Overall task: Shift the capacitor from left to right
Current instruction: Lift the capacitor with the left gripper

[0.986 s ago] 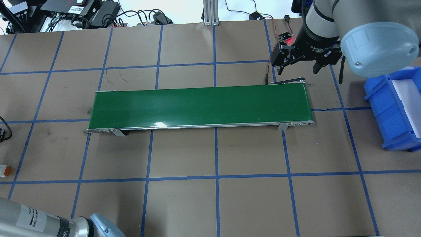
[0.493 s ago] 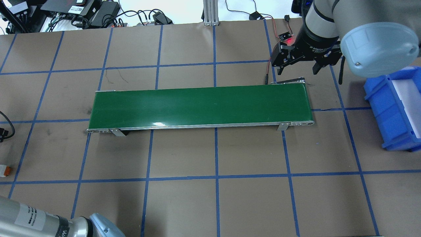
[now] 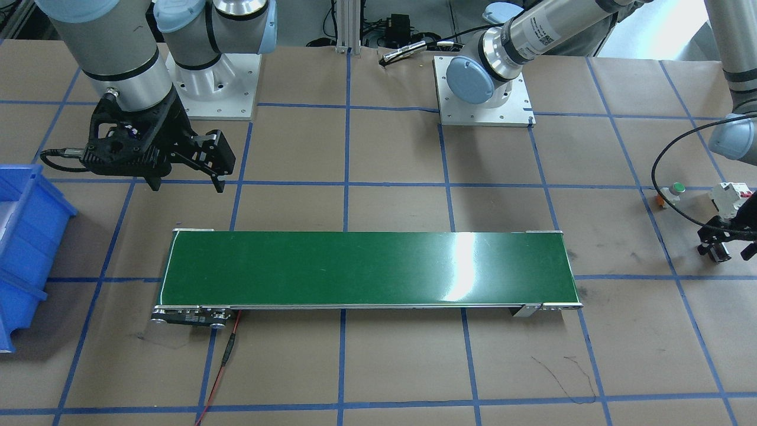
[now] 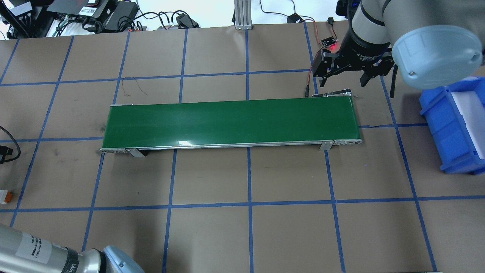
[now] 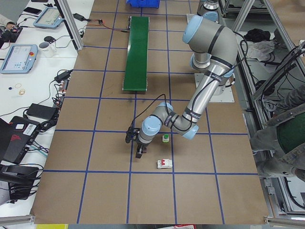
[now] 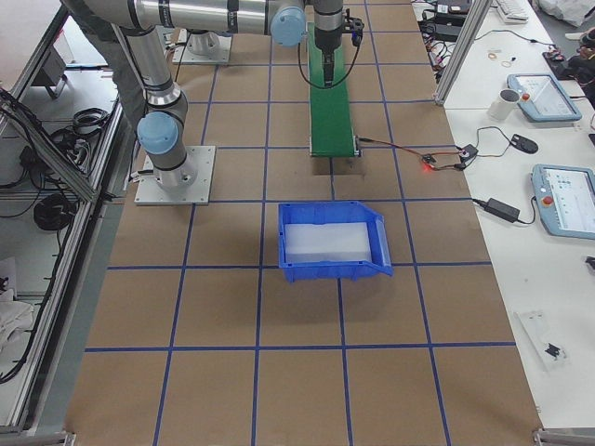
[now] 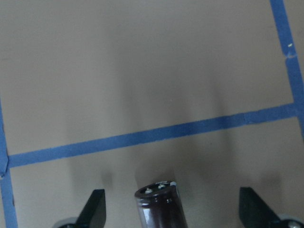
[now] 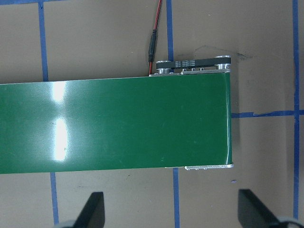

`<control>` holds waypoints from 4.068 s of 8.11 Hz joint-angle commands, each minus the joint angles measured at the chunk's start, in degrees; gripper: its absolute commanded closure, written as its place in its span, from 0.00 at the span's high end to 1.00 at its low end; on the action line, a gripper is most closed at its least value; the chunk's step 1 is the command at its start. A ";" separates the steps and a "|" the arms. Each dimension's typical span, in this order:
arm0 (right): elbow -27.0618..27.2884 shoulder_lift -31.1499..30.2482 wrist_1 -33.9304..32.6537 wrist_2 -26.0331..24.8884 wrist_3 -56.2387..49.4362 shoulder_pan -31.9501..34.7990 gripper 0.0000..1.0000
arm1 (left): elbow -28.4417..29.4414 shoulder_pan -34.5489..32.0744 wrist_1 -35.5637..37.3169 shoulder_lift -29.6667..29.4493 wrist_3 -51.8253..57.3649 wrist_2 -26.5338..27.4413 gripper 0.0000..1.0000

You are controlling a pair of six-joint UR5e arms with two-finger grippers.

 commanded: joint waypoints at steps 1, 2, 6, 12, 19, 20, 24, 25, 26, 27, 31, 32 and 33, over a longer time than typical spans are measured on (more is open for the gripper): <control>0.00 0.00 0.19 -0.10 0.08 0.00 1.00 | 0.05 0.36 0.28 -0.79 0.11 -0.23 1.00; 0.00 0.00 0.19 -0.10 0.08 0.00 1.00 | 0.05 1.23 0.28 -0.96 0.11 -0.23 1.00; 0.00 0.00 0.19 -0.19 0.08 0.00 1.00 | -0.74 1.68 0.28 -0.88 -6.64 -0.14 1.00; 0.00 0.00 0.19 -0.19 0.08 0.00 1.00 | -0.83 1.68 0.28 -0.97 -9.55 -0.14 0.89; 0.00 -0.09 0.19 -0.19 0.17 0.00 1.00 | -0.75 1.68 0.28 0.26 -10.70 0.74 0.60; 0.00 -0.09 0.10 -0.19 0.17 0.00 1.00 | -0.74 1.68 0.20 0.35 -10.62 0.91 0.47; 0.00 -0.09 0.10 -0.19 0.17 0.00 1.00 | -0.74 1.68 0.28 -0.44 -10.00 0.92 0.51; 0.00 -0.09 0.19 -0.19 0.17 0.00 1.00 | -0.74 1.68 0.28 -0.61 -9.91 0.83 0.46; 0.00 -0.09 0.10 -0.19 0.17 -0.09 1.00 | -0.74 1.68 0.28 -0.44 -10.00 1.18 0.32; 0.00 -0.09 0.10 -0.19 0.17 -0.09 1.00 | -0.74 1.68 0.28 0.08 -10.09 1.44 0.32; 0.00 -0.09 0.19 -0.19 0.17 -0.09 1.00 | -0.57 -1.21 -10.47 9.72 -17.26 8.56 0.32; 0.00 -0.09 0.19 -0.19 0.17 -0.09 1.00 | -0.48 -4.88 -17.40 13.58 -21.30 9.43 0.32; 0.00 -0.09 0.19 -0.19 0.17 -0.09 1.00 | -0.31 -8.57 -22.26 16.06 -26.47 11.79 0.32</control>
